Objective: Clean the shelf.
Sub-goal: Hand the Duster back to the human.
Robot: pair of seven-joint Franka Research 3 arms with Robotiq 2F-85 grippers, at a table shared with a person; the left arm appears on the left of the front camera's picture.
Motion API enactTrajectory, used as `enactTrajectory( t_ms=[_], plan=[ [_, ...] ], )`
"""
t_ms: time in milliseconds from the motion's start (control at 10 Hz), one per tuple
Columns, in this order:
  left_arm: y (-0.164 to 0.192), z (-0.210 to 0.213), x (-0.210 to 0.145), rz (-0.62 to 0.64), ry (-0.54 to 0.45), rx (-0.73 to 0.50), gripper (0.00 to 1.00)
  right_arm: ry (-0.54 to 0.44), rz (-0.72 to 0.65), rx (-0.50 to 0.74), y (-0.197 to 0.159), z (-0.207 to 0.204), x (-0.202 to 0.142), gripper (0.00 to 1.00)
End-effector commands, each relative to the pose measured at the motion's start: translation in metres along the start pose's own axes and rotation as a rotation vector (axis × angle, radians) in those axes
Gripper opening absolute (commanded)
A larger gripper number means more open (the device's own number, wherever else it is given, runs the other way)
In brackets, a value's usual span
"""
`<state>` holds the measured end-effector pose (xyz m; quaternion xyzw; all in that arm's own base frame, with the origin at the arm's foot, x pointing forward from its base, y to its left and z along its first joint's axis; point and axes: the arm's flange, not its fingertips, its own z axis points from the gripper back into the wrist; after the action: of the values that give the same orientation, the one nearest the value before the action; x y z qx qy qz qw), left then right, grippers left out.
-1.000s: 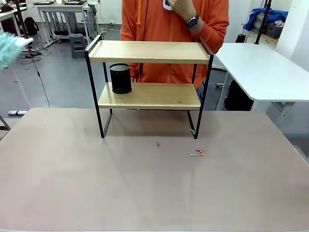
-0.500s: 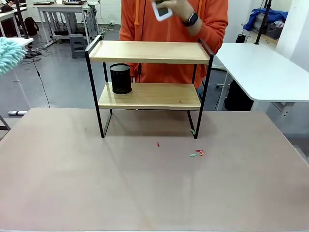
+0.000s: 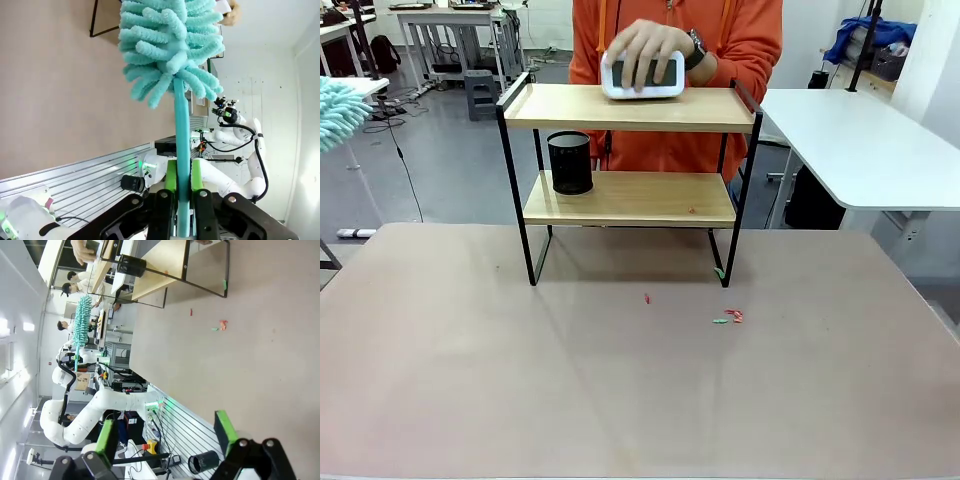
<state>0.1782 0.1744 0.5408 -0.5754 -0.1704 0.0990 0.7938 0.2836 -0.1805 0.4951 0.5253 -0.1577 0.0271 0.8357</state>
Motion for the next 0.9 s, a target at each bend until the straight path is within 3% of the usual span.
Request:
enactTrajectory(
  t_ms=[0, 300, 400, 500, 700, 800],
  plan=[
    [-0.004, -0.001, 0.0, -0.014, -0.004, -0.022, 0.12, -0.014, 0.027, 0.019, 0.002, -0.001, 0.002, 1.0],
    [0.0, 0.0, 0.0, 0.0, 0.0, 0.0, 0.12, -0.014, 0.027, 0.019, 0.002, -0.001, 0.002, 1.0],
    [-0.023, -0.006, 0.0, -0.105, 0.092, -0.087, 0.12, 0.0, 0.0, 0.0, 0.0, 0.0, 0.0, 1.0],
    [-0.053, -0.012, -0.001, -0.21, 0.222, -0.209, 0.12, 0.04, 0.07, 0.031, 0.033, -0.005, 0.018, 1.0],
    [-0.117, -0.031, -0.007, -0.42, 0.489, -0.336, 0.12, 0.174, 0.297, 0.076, 0.127, -0.047, 0.05, 1.0],
    [-0.144, -0.045, -0.02, -0.507, 0.717, -0.388, 0.12, 0.24, 0.394, 0.102, 0.17, -0.078, 0.054, 1.0]
  ],
)
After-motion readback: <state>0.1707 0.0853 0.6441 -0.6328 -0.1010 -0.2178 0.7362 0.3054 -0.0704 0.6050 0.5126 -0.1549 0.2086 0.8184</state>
